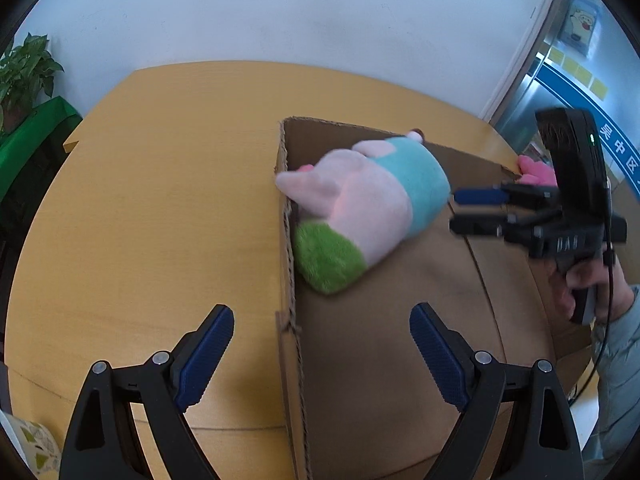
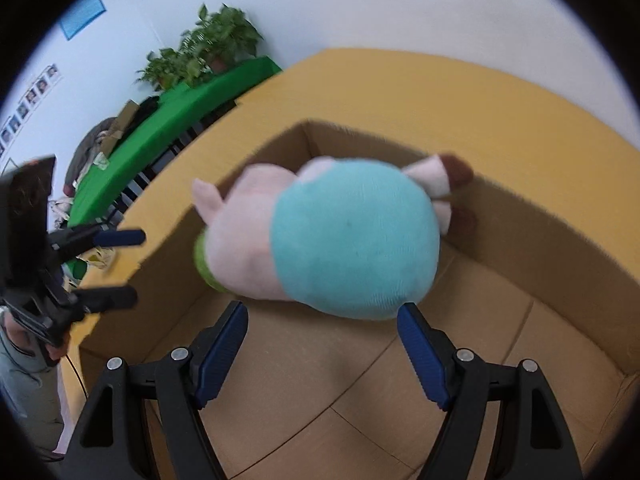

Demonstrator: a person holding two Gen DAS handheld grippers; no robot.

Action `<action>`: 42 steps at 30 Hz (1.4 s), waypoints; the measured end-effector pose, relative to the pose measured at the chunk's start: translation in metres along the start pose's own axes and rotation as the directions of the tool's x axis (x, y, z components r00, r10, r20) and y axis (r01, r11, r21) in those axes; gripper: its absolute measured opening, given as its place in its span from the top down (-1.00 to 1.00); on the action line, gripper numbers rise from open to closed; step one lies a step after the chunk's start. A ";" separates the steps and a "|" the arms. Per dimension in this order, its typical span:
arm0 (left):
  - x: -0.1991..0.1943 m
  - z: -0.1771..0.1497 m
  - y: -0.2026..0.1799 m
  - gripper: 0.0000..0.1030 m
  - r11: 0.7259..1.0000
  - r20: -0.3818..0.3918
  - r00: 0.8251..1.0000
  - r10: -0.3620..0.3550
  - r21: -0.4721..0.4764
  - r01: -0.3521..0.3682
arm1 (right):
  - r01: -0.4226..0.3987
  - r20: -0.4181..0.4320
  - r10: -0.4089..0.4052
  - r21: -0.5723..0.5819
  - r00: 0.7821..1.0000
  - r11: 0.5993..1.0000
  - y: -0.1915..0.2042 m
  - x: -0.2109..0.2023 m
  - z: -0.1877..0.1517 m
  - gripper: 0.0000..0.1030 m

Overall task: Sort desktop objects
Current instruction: 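Lower the pig plush into the box and open both grippers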

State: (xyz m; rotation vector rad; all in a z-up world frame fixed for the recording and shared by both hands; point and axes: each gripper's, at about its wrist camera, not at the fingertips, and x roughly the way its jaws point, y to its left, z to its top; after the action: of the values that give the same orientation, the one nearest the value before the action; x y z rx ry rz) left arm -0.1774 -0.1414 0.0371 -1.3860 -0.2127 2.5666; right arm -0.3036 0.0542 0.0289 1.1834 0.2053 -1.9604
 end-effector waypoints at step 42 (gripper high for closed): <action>0.026 -0.023 -0.004 -0.75 0.999 -0.068 0.997 -0.040 -0.037 0.038 | -0.038 -0.145 0.041 0.028 0.989 0.999 0.021 0.009 -0.026 -0.12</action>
State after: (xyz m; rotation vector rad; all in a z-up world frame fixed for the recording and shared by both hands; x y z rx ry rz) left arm -0.1711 -0.1300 0.0046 -1.4646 -0.2726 2.4907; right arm -0.2729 0.0490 0.0132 1.3385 0.2316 -1.8482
